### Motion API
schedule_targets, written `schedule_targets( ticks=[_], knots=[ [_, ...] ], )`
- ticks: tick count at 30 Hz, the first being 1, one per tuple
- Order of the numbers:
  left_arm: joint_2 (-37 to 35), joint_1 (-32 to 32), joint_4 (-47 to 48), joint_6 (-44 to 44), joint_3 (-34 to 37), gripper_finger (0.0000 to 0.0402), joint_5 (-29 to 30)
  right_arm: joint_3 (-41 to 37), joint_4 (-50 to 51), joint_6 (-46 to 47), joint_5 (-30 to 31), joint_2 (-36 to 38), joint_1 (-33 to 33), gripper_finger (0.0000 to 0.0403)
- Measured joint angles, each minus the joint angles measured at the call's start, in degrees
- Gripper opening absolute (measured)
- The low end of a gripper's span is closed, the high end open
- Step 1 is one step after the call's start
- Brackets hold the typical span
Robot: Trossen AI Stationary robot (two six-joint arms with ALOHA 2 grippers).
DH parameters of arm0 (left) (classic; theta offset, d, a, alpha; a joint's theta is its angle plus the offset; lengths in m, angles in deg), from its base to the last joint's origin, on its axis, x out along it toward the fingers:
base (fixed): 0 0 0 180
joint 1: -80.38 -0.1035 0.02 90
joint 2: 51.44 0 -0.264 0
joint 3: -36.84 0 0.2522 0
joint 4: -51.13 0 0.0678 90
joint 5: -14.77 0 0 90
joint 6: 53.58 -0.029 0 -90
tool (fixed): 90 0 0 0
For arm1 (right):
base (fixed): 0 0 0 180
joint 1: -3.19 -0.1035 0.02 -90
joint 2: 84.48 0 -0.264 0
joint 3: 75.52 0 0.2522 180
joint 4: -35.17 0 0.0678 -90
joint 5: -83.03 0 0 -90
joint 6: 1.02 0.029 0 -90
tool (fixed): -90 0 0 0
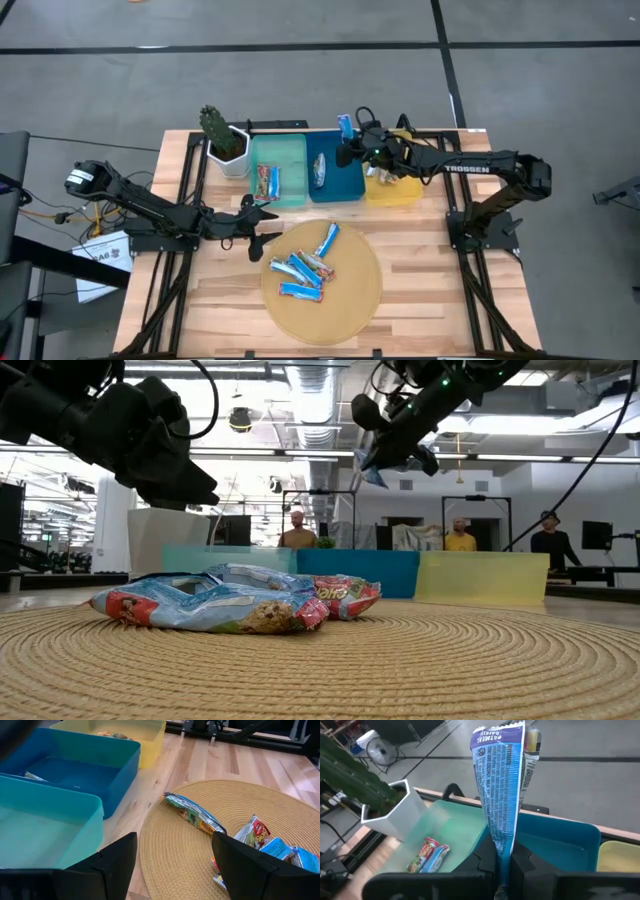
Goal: Pick and place Granola Bars by type
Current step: Put the blue granola bar into the blue bin
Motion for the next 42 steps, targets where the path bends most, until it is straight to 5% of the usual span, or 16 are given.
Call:
schedule_targets(
  ticks=[9, 26, 35, 42],
  knots=[
    [0.00, 0.00, 0.00, 0.04, 0.00, 0.0249, 0.00, 0.00, 1.17, 4.79, -0.38, -1.85, 0.09, 0.0006],
    [0.02, 0.00, 2.79, 0.74, -0.02, 0.0249, -0.16, 1.94, -7.49, 14.14, -9.42, -21.22, 1.18, 0.0006],
    [0.02, 0.00, 3.50, 0.85, 0.00, 0.0249, -0.13, 3.69, -7.35, 13.04, -9.65, -22.39, 1.07, 0.0009],
    [0.02, 0.00, 3.48, 0.84, -0.01, 0.0249, 0.00, 3.78, -5.96, 12.20, -9.51, -22.14, 1.08, 0.0049]
  ],
)
